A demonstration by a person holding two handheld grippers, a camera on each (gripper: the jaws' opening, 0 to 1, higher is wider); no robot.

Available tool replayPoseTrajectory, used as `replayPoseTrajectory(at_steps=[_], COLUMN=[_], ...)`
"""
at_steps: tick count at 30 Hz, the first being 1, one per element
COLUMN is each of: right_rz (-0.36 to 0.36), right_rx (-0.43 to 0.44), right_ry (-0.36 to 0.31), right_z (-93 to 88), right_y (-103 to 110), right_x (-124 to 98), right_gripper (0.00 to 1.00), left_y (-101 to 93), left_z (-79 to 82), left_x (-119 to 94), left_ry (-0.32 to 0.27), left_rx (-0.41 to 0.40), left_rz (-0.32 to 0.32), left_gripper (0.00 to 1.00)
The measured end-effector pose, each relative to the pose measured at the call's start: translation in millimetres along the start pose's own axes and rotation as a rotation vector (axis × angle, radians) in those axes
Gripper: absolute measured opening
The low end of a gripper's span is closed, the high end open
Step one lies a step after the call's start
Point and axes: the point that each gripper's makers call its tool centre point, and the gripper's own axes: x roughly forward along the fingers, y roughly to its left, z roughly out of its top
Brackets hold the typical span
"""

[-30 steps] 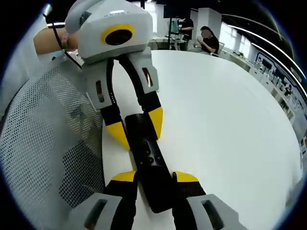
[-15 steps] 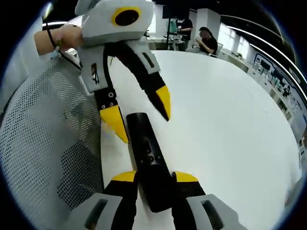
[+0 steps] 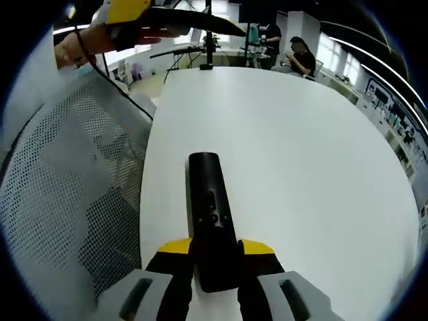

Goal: Press the specified remote control buttons in sequence, fully releasing each button before pressing the next.

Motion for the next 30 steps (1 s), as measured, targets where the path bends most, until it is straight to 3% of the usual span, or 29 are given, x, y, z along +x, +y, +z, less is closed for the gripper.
replayPoseTrajectory(at_steps=[3,5,10,13,22,30], right_rz=[0.019,0.018,0.011,0.01,-0.013,-0.016], right_rx=[0.009,-0.005,-0.019,0.021,0.057,0.024], right_ry=[0.011,0.022,0.038,0.015,-0.004,0.023], right_z=[2.5,3.7,4.6,5.5,7.3,13.0], right_y=[-6.1,-12.0,-28.8,-41.7,-71.6,-97.5], right_x=[0.9,2.6,3.0,2.9,3.7,7.0], right_gripper=[0.22,0.22,0.22,0.22,0.22,0.22], left_y=[-1.9,0.7,13.3,14.0,11.3,13.0], left_z=[18.6,21.4,6.5,-1.5,-6.0,-6.6], left_x=[-7.8,-12.7,-21.0,-23.7,-25.2,-29.4], left_ry=[-0.078,-0.115,-0.062,-0.036,-0.037,-0.03], left_rx=[-0.054,-0.116,-0.074,-0.054,-0.079,-0.072], left_rz=[0.007,0.001,0.062,0.077,0.082,0.087], left_gripper=[0.97,0.98,0.99,0.99,0.99,0.99])
